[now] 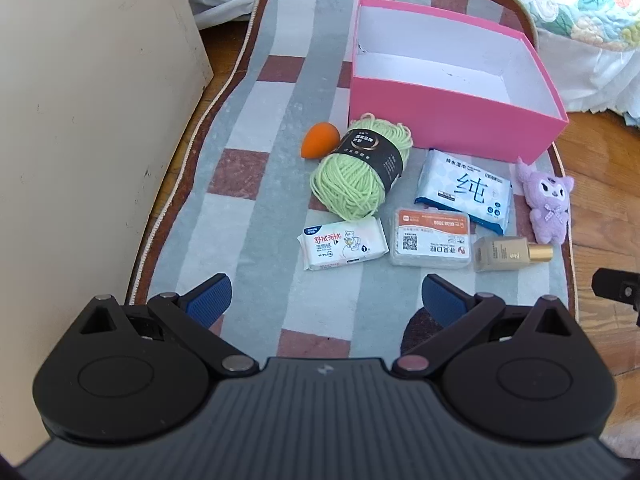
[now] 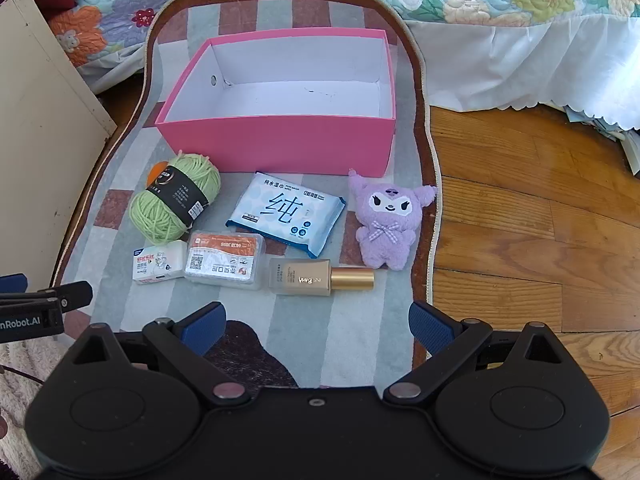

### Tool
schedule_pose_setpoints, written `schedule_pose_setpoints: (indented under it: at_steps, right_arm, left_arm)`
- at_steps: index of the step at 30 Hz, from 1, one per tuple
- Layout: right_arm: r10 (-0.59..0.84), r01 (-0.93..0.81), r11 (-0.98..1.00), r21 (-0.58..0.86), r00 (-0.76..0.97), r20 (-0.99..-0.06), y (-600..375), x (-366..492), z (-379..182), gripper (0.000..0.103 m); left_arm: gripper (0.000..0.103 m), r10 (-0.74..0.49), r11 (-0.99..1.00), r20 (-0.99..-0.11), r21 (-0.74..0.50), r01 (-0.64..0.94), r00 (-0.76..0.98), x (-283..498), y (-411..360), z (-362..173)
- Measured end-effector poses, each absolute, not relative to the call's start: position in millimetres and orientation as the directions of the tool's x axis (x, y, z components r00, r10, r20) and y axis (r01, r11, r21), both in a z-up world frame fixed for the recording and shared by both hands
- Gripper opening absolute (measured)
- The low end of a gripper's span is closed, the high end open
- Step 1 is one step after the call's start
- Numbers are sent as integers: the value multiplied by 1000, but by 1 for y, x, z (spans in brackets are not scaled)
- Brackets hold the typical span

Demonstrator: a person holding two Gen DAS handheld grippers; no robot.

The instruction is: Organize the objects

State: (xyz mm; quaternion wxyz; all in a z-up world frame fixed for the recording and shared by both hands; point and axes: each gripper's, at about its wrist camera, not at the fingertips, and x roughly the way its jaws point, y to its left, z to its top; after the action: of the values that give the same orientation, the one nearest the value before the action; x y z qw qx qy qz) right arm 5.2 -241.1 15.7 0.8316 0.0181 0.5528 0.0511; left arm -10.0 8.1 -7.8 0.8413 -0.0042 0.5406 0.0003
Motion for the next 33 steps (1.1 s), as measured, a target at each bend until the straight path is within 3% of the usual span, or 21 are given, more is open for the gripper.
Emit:
schedule_pose_setpoints:
  at_steps: [33]
  right_arm:
    - [115,-73,993,95,363,-925,-244,2,9,100]
  left_arm:
    - [103,-16,1000,-855,-5,23,518,-25,3,2]
